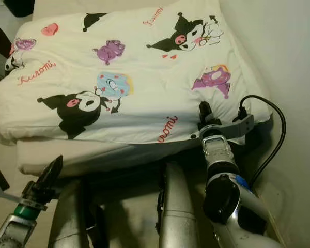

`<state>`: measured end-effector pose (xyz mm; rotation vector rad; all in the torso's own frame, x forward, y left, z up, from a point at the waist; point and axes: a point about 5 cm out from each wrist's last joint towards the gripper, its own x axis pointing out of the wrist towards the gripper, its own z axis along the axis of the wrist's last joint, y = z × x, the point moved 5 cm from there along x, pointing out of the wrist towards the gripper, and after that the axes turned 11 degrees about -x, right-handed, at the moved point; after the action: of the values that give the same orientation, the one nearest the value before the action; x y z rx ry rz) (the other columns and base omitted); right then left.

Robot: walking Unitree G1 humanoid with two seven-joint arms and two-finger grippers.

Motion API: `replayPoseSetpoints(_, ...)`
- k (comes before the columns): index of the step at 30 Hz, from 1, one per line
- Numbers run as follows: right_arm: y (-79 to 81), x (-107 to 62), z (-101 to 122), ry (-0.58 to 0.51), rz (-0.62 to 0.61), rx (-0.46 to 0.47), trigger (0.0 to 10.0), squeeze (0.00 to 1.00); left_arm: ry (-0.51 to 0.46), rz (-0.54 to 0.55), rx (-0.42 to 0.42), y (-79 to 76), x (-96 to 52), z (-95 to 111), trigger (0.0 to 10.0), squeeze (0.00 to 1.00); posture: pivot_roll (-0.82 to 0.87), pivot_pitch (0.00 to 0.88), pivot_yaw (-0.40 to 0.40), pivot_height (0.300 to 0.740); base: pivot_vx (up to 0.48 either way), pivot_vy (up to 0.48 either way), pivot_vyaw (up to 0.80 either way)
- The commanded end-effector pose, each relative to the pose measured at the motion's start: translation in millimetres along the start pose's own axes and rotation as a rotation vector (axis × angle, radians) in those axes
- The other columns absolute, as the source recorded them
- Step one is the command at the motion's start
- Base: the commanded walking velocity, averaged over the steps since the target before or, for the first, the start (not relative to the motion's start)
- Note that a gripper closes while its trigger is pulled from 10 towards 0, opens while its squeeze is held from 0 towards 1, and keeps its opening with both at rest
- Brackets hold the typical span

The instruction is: Clean up the room

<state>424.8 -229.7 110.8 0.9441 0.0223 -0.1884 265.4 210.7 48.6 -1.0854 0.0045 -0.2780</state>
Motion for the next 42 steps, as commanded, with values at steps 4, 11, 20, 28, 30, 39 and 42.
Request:
replayPoseSetpoints(4, 33.5, 6.7, -2, -0.006, 0.105, 0.013, 10.0, 0.00, 0.013, 0.032, -0.012, -1.0, -14.0, -1, 10.0, 0.00, 0.00, 0.332, 0.126, 0.576, 0.000, 0.000, 0.00)
replayPoseSetpoints(11, 63.5, 12.4, 12, -0.067, 0.198, 0.109, 10.0, 0.00, 0.052, 0.037, -0.014, -9.8, -24.2, -6, 10.0, 0.00, 0.03, 0.366, 0.150, 0.576, 0.000, 0.000, 0.00)
replayPoseSetpoints(20, 81.1, 16.3, 34, -0.111, 0.250, 0.152, 10.0, 0.00, 0.071, 0.031, -0.038, -18.6, -23.0, -14, 10.0, 0.00, 0.03, 0.367, 0.143, 0.576, 0.000, 0.000, 0.00)
replayPoseSetpoints(28, 85.9, 20.8, 29, -0.052, 0.171, -0.099, 10.0, 0.00, 0.088, 0.027, -0.051, -22.3, -22.7, -20, 10.0, 0.00, 0.01, 0.358, 0.132, 0.576, 0.000, 0.000, 0.00)
replayPoseSetpoints(30, 76.1, 21.1, 24, -0.022, 0.102, -0.228, 10.0, 0.00, 0.090, 0.029, -0.054, -21.4, -22.4, -22, 10.0, 0.00, 0.00, 0.357, 0.133, 0.576, 0.000, 0.000, 0.00)
replayPoseSetpoints(39, 75.2, 21.5, 38, -0.057, 0.062, -0.419, 10.0, 0.00, 0.107, 0.017, -0.071, -23.6, -15.0, -30, 10.0, 0.00, -0.01, 0.342, 0.130, 0.576, 0.000, 0.000, 0.00)
replayPoseSetpoints(42, 86.5, 22.0, 59, -0.122, 0.077, -0.419, 10.0, 0.00, 0.109, 0.014, -0.072, -24.8, -13.9, -31, 10.0, 0.00, -0.01, 0.341, 0.129, 0.576, 0.000, 0.000, 0.00)
